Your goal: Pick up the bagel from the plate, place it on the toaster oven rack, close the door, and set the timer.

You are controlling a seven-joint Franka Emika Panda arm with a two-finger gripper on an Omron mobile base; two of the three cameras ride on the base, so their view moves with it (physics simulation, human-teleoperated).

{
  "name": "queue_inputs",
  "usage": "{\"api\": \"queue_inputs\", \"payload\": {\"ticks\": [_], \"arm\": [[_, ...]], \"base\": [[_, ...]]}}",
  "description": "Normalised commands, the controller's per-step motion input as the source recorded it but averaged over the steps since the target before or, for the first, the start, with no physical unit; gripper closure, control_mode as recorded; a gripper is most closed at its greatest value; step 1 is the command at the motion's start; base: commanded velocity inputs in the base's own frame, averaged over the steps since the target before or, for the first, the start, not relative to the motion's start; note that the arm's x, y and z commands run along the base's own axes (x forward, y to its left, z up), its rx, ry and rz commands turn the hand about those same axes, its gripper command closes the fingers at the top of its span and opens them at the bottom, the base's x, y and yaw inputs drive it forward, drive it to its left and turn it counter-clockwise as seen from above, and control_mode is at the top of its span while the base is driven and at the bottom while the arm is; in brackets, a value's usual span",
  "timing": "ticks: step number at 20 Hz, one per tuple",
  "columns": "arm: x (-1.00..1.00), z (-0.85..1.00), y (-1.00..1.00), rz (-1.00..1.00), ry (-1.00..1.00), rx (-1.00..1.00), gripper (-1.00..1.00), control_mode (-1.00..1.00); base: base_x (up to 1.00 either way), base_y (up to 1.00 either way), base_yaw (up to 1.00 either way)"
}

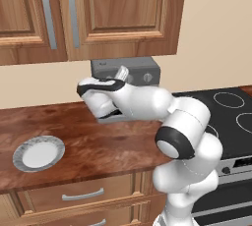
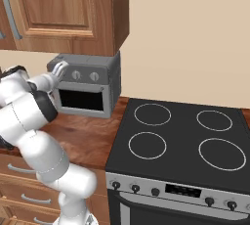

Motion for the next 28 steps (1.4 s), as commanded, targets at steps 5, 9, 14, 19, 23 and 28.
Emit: {"api": "queue_inputs", "payload": {"ticks": [5, 9, 14, 19, 23, 28], "arm": [[-0.42, 0.00, -0.04, -0.09, 0.00, 0.25, 1.00, -1.00], [-0.48, 0.00, 0.00, -0.06, 0.00, 0.23, 1.00, -1.00], [-0.73, 0.16, 0.02, -0.04, 0.00, 0.18, 1.00, -1.00], [-0.84, 0.35, 0.03, -0.04, 0.00, 0.09, 1.00, -1.00], [-0.79, 0.24, 0.05, -0.04, 0.00, 0.04, 1.00, -1.00], [-0.83, 0.26, 0.29, -0.01, 0.00, 0.01, -1.00, -1.00]], "base": [[0.00, 0.00, 0.00], [0.00, 0.00, 0.00], [0.00, 0.00, 0.00], [0.00, 0.00, 0.00], [0.00, 0.00, 0.00], [0.00, 0.00, 0.00]]}}
